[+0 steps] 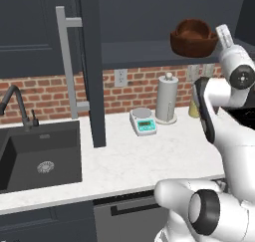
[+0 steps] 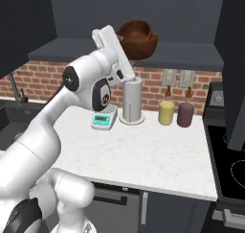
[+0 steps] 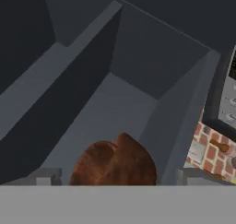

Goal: Pick up the bowls on the counter and stack them on top of one another in the open cabinet. Place the smaller bowl on top of the larger bowl.

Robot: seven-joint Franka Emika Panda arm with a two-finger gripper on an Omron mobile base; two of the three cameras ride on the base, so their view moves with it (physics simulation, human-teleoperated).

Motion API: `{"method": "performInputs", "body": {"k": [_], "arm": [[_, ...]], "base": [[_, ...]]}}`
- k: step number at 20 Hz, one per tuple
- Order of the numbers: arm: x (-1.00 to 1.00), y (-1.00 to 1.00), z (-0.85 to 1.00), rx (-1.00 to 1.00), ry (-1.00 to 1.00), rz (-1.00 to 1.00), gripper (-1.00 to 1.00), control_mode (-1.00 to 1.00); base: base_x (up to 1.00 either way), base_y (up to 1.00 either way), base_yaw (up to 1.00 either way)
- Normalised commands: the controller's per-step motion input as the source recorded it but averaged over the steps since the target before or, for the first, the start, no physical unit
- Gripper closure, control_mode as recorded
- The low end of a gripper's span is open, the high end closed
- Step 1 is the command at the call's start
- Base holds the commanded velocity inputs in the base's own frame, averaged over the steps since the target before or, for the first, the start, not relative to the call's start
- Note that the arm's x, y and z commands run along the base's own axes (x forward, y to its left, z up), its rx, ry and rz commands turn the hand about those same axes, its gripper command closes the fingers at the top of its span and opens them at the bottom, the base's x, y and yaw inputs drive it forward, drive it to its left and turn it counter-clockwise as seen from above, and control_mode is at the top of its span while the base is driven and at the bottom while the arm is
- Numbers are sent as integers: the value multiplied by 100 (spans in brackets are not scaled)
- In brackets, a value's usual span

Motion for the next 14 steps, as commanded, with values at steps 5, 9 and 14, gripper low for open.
{"method": "performInputs", "body": {"k": [5, 9, 14], "arm": [[-100, 0, -65, 0, -15, 0, -100, -100], [-100, 8, 27, 0, -4, 0, -100, -100], [-97, 44, 100, 0, 18, 0, -100, -100]], "base": [[0, 0, 0], [0, 0, 0], [0, 0, 0]]}}
